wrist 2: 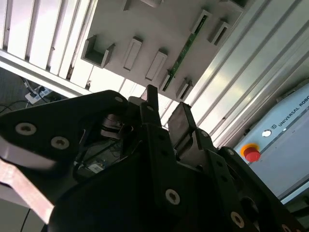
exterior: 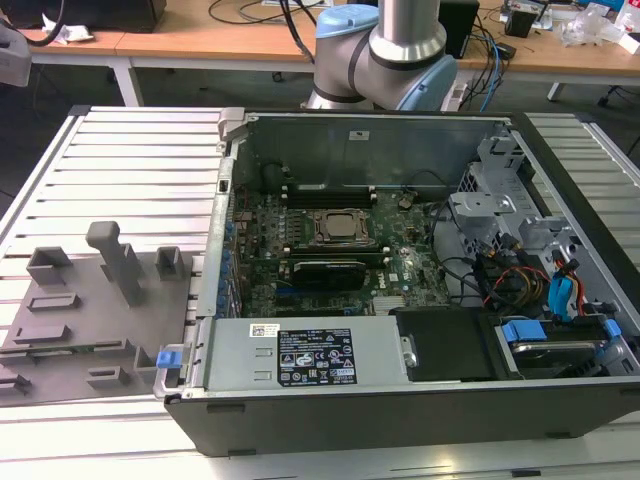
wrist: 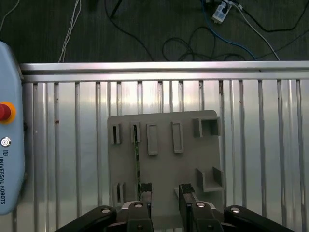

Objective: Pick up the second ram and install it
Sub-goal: 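Pick up the second ram and move it above second insertion slot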

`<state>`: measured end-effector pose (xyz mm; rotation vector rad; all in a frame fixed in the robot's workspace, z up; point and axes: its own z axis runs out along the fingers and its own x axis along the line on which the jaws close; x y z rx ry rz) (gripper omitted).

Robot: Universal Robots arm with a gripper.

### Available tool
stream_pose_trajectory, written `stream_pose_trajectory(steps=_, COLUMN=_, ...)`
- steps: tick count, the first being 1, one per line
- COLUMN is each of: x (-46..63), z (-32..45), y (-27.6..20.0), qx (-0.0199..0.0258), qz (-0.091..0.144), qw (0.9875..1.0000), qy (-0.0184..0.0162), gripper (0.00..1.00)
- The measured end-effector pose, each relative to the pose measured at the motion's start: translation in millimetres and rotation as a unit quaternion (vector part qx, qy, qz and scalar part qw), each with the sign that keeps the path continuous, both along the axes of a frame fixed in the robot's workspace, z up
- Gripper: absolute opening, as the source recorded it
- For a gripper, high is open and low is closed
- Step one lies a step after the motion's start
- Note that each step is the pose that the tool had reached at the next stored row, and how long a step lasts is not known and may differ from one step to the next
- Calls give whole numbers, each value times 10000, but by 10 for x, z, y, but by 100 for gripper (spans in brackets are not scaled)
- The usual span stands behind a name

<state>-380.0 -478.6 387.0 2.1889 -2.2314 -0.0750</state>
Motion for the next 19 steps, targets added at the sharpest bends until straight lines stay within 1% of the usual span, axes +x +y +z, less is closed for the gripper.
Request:
stream_pose_trajectory(steps=5, x=0, z=-36, y=-2, qx=1, qz=0, qw=10000, qy=-1, gripper=36)
stream_pose_trajectory(steps=7, x=0, z=-77, y=-2, qx=0, qz=0, qw=10000, qy=0, gripper=36)
stream_pose_trajectory(steps=10, x=0, z=-119, y=-3, qx=0, qz=0, qw=10000, qy=0, gripper=36)
stream_pose_trajectory(steps=19, x=0, z=-184, y=-4, qx=0, qz=0, qw=10000, qy=0, gripper=36)
